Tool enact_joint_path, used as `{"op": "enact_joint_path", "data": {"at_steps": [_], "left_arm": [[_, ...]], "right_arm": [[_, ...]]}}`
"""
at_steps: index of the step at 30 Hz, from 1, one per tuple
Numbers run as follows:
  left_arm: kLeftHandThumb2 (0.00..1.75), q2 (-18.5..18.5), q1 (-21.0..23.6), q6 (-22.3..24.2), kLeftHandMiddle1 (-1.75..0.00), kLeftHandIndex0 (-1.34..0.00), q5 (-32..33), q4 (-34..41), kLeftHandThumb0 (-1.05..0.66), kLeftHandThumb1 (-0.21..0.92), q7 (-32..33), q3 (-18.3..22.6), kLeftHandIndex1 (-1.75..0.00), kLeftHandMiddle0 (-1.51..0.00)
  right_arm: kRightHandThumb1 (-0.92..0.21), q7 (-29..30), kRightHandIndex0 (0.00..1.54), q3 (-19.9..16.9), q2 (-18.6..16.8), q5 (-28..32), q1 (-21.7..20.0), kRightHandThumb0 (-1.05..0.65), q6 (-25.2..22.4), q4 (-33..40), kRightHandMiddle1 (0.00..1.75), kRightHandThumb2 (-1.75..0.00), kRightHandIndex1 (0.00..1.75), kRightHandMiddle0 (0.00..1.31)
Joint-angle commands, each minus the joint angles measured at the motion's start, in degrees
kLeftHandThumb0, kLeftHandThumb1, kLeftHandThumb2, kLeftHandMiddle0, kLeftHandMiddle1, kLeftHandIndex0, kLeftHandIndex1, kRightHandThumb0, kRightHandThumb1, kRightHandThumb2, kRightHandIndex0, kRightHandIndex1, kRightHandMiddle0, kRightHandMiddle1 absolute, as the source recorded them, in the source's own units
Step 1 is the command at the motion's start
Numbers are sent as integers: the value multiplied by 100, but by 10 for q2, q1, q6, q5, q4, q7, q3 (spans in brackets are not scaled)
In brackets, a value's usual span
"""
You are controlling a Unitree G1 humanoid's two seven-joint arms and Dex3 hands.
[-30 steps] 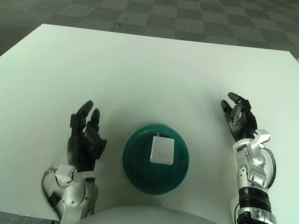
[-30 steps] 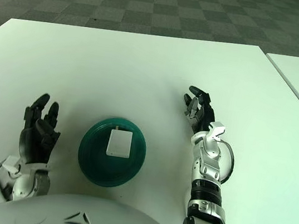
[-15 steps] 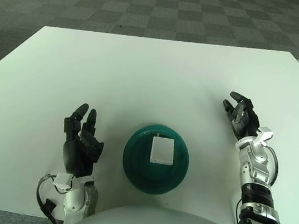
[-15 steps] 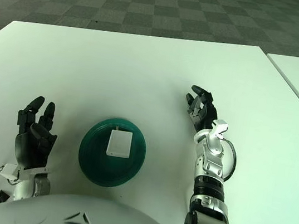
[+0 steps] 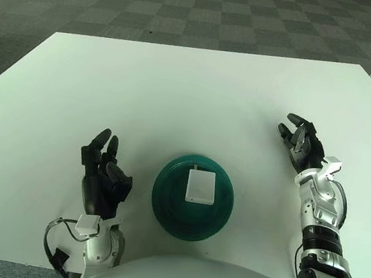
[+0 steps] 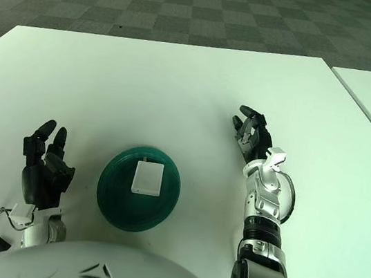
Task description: Put the charger into the plate.
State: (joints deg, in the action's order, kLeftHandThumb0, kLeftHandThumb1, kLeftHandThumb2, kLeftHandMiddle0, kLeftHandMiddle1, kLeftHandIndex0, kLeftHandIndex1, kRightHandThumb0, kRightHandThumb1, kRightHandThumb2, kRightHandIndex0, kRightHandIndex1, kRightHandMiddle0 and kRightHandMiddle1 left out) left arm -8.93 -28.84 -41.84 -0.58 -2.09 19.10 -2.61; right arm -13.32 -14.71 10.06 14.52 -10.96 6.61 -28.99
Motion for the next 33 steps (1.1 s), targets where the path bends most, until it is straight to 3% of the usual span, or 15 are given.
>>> {"op": "enact_joint_path", "data": {"at_steps": [1,16,24,33], "left_arm": [[100,-65,0,14,-23,0,-27,-35,-88,92,25,-15,-97,-37],[105,-57,-64,58,-23,0,-163,44,-90,92,140,-55,-95,-36],[109,-31,-99,84,-19,0,-173,86,-92,92,152,-83,-86,-31],[106,-11,-124,82,-16,0,-153,116,-92,92,137,-105,-83,-28]], "right_arm": [[-92,2,37,-3,-2,3,35,-69,-40,-22,102,-82,4,0],[-92,6,37,1,-9,5,67,-69,-59,34,102,-82,4,0],[-92,15,37,9,-19,5,100,-69,-74,87,102,-82,4,0],[-92,26,37,22,-34,3,146,-69,-89,155,102,-82,4,0]]}}
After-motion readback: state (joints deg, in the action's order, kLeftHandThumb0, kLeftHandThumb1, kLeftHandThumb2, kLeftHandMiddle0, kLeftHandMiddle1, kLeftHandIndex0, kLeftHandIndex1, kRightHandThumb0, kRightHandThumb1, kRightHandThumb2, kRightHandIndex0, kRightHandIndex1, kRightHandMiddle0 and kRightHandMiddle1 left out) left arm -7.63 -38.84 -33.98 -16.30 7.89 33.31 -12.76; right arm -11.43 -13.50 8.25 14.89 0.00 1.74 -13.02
